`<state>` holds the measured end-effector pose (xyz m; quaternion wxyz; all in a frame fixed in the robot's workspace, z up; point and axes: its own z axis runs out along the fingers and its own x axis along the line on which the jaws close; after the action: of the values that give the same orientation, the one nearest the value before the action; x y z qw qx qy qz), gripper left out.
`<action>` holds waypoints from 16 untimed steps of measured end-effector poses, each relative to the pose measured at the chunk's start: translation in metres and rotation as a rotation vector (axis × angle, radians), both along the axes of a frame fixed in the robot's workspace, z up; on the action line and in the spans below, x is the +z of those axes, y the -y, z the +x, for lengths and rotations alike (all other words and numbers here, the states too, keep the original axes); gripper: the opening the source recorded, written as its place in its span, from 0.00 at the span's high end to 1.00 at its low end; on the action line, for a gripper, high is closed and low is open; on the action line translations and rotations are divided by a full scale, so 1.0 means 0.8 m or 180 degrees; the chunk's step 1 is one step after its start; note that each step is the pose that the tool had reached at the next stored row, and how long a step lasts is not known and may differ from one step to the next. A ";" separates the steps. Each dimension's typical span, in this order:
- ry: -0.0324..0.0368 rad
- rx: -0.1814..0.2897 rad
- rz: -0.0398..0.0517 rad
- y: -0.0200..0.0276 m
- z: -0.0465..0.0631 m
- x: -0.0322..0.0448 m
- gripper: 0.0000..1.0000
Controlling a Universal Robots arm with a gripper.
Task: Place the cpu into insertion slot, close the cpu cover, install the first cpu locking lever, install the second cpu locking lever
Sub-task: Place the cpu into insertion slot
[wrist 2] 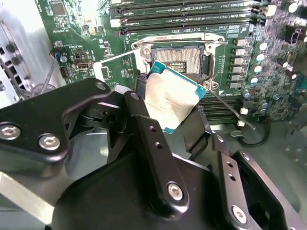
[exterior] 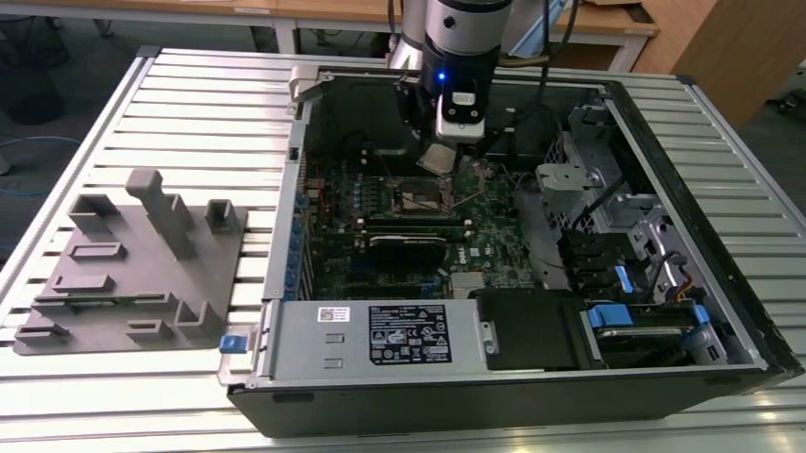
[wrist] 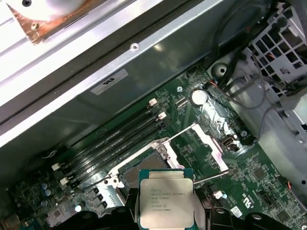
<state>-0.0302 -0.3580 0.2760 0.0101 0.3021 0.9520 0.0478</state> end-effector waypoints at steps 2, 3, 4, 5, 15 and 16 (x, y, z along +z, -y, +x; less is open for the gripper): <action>0.0000 -0.0002 0.0000 -0.0001 0.000 -0.0001 0.46; 0.0000 -0.0002 0.0000 0.0000 0.000 0.0000 0.46; 0.0000 -0.0002 0.0000 -0.0001 0.000 0.0000 0.46; 0.0000 -0.0002 0.0000 -0.0001 0.000 0.0000 0.46; 0.0000 -0.0003 0.0000 -0.0001 0.000 0.0000 0.46; 0.0000 -0.0049 0.0000 -0.0001 0.000 -0.0002 0.46</action>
<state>-0.0302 -0.3580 0.2758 0.0105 0.3093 0.9497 0.0477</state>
